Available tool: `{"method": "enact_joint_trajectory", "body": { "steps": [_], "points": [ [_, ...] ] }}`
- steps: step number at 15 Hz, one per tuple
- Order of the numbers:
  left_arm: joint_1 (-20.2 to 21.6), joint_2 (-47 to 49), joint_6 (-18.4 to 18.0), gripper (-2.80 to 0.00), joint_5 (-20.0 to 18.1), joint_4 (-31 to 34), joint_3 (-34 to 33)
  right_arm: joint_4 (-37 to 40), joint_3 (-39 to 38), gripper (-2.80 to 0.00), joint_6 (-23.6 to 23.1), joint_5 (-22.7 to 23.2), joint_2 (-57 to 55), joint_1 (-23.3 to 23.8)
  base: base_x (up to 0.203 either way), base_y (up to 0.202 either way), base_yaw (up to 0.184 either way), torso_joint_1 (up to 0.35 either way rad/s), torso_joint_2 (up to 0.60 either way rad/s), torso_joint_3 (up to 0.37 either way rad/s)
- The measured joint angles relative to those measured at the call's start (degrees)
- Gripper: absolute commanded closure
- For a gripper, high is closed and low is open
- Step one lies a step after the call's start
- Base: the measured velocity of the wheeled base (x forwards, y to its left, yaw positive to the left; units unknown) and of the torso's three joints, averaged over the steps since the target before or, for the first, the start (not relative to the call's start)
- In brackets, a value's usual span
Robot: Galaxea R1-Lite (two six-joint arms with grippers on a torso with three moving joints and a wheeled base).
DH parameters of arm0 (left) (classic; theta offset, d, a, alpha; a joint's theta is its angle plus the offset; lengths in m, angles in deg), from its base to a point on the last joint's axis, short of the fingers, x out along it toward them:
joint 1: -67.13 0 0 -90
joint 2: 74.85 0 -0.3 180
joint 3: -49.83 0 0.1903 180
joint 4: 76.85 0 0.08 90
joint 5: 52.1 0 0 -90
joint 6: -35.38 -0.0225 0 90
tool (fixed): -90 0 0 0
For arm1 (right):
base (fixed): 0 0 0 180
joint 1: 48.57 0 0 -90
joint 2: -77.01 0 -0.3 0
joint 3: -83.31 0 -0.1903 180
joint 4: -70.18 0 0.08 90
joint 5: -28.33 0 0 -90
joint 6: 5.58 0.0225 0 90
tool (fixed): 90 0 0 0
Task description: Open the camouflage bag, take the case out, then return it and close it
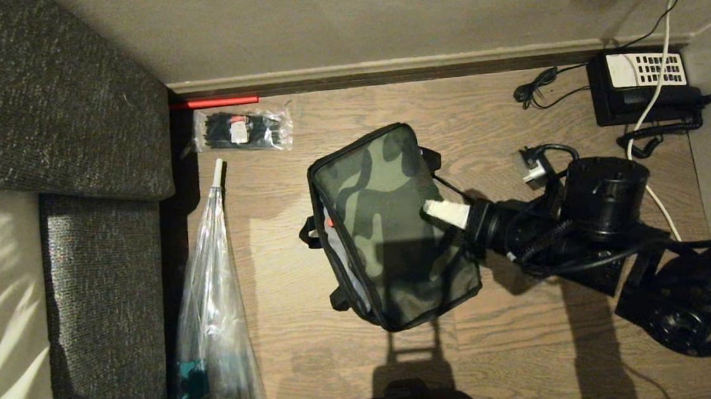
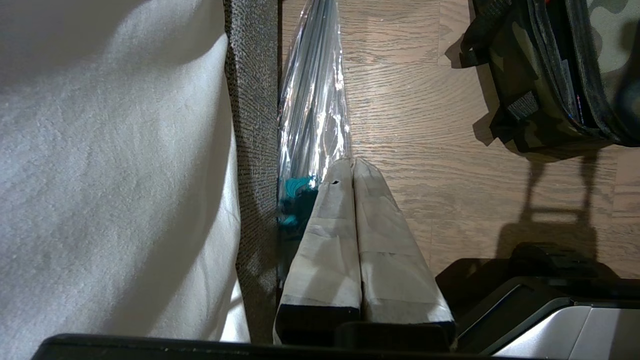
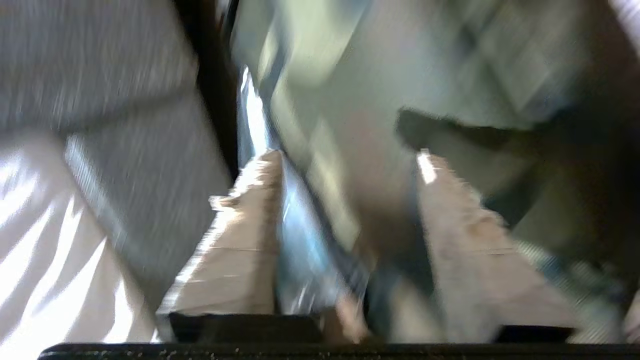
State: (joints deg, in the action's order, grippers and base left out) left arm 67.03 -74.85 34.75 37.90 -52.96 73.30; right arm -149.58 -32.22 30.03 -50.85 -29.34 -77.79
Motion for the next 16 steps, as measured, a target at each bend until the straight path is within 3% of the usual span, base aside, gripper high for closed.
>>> {"method": "enact_joint_trajectory", "body": {
  "steps": [4, 6, 8, 11, 16],
  "points": [
    [0.0, 0.0, 0.0, 0.00, 0.0, 0.0, 0.0, -0.8, 7.2, 0.00, 0.1, -1.5, -3.4, 4.9, 0.000, 0.000, 0.000, 0.000, 0.00, 0.000],
    [0.0, 0.0, 0.0, 0.00, 0.0, 0.0, 0.0, -1.0, 10.2, 0.00, 0.3, -6.7, -5.9, 5.3, 0.000, 0.000, 0.000, 0.000, 0.00, 0.000],
    [0.0, 0.0, 0.0, 0.00, 0.0, 0.0, 0.0, -0.7, 12.2, 0.00, 0.5, -11.7, -8.3, 4.6, 0.000, 0.000, 0.000, 0.000, 0.00, 0.000],
    [0.0, 0.0, 0.0, 0.00, 0.0, 0.0, 0.0, -0.6, 13.7, 0.00, 0.6, -13.6, -10.7, 3.1, 0.000, 0.000, 0.000, 0.000, 0.00, 0.000],
    [0.0, 0.0, 0.0, 0.00, 0.0, 0.0, 0.0, 2.1, 14.6, 0.00, 5.2, -14.8, -11.8, -1.8, 0.000, 0.000, 0.000, 0.000, 0.00, 0.000]
  ]
}}
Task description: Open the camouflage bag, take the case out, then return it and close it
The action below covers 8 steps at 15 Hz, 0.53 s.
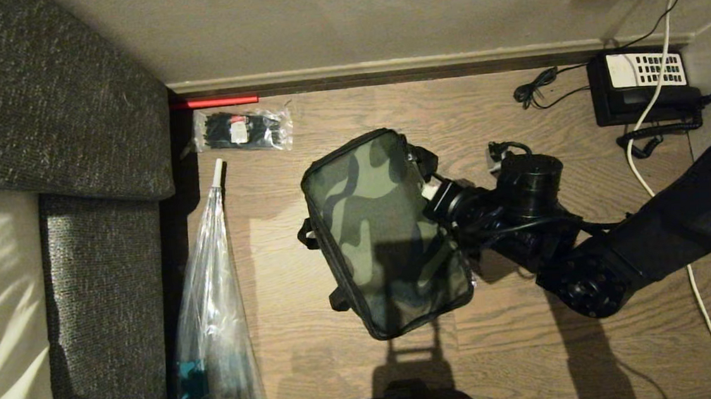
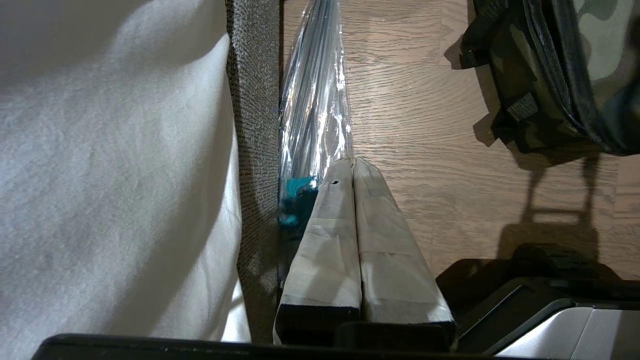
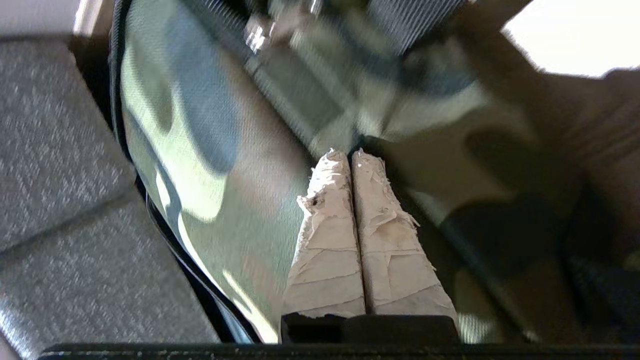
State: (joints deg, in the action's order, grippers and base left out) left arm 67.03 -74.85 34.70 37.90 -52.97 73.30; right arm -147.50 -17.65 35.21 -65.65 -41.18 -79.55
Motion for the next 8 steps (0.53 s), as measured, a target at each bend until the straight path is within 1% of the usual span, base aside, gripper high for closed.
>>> {"method": "enact_joint_trajectory", "body": {
  "steps": [2, 4, 8],
  "points": [
    [0.0, 0.0, 0.0, 0.00, 0.0, 0.0, 0.0, 0.4, -0.2, 0.00, 0.0, -2.5, -0.2, -2.5, 0.000, 0.000, 0.000, 0.000, 0.00, 0.000],
    [0.0, 0.0, 0.0, 0.00, 0.0, 0.0, 0.0, 2.9, -0.5, 0.00, -0.1, -5.2, -0.7, -4.4, 0.000, 0.000, 0.000, 0.000, 0.00, 0.000],
    [0.0, 0.0, 0.1, 0.00, 0.0, 0.0, 0.0, 3.3, -0.1, 0.00, 0.3, -5.0, 0.0, -4.7, 0.000, 0.000, 0.000, 0.000, 0.00, 0.000]
  ]
}}
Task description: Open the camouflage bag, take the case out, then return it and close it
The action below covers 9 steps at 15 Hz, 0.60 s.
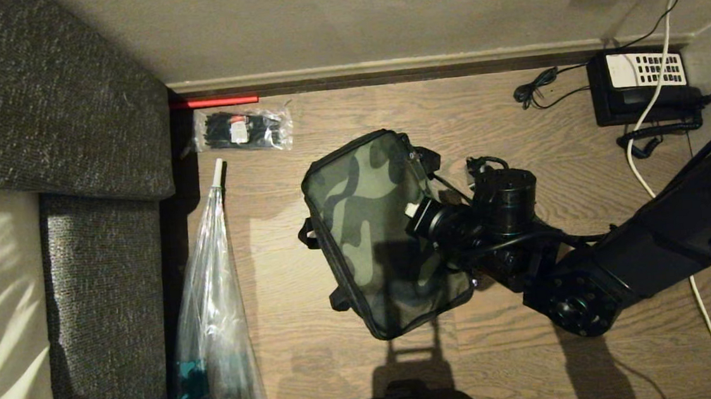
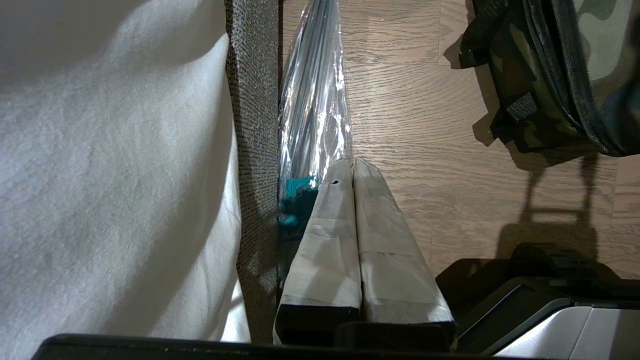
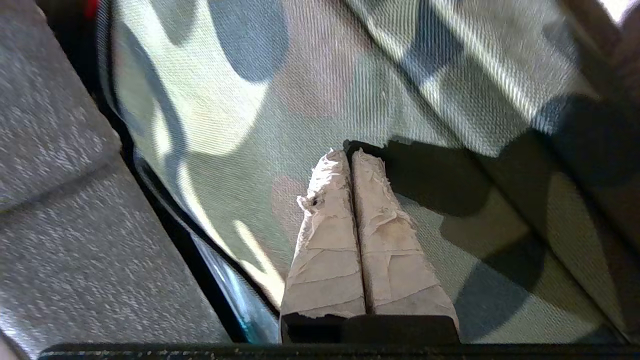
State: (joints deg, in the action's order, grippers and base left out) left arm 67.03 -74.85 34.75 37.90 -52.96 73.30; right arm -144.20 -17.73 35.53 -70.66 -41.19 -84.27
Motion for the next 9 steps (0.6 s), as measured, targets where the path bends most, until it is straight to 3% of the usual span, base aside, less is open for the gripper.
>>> {"method": "enact_joint_trajectory", "body": {
  "steps": [5, 9],
  "points": [
    [0.0, 0.0, 0.0, 0.00, 0.0, 0.0, 0.0, 4.7, -2.2, 0.00, 0.5, 3.4, 8.3, 2.0, 0.000, 0.000, 0.000, 0.000, 0.00, 0.000],
    [0.0, 0.0, 0.0, 0.00, 0.0, 0.0, 0.0, 15.2, -9.2, 0.00, 0.1, 10.3, 26.0, 3.9, 0.000, 0.000, 0.000, 0.000, 0.00, 0.000]
  ]
}}
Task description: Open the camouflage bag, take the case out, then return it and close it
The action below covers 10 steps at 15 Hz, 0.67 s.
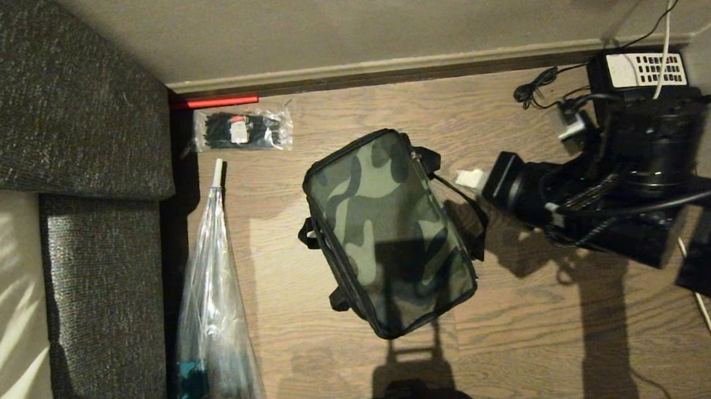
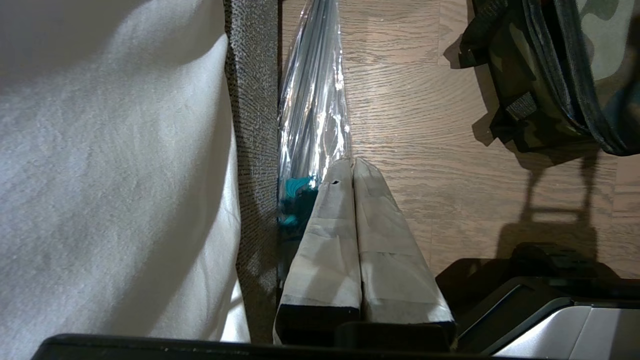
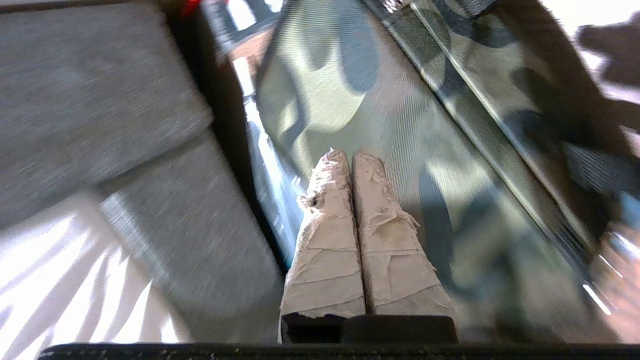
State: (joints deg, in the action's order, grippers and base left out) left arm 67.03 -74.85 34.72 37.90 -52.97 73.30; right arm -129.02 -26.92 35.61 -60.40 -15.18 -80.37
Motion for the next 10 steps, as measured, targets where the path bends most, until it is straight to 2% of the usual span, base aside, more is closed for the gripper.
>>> {"method": "enact_joint_trajectory", "body": {
  "steps": [2, 4, 7, 10],
  "points": [
    [0.0, 0.0, 0.0, 0.00, 0.0, 0.0, 0.0, 8.3, -3.9, 0.00, -2.3, 1.4, 12.2, 1.0, 0.000, 0.000, 0.000, 0.000, 0.00, 0.000],
    [0.0, 0.0, 0.0, 0.00, 0.0, 0.0, 0.0, 20.1, -7.5, 0.00, -8.4, 3.0, 26.4, 5.2, 0.000, 0.000, 0.000, 0.000, 0.00, 0.000],
    [0.0, 0.0, 0.0, 0.00, 0.0, 0.0, 0.0, 39.5, -15.3, 0.00, -22.0, 5.1, 48.3, 15.7, 0.000, 0.000, 0.000, 0.000, 0.00, 0.000],
    [0.0, 0.0, 0.0, 0.00, 0.0, 0.0, 0.0, 50.3, -30.4, 0.00, -35.8, 6.4, 66.9, 26.4, 0.000, 0.000, 0.000, 0.000, 0.00, 0.000]
  ]
}}
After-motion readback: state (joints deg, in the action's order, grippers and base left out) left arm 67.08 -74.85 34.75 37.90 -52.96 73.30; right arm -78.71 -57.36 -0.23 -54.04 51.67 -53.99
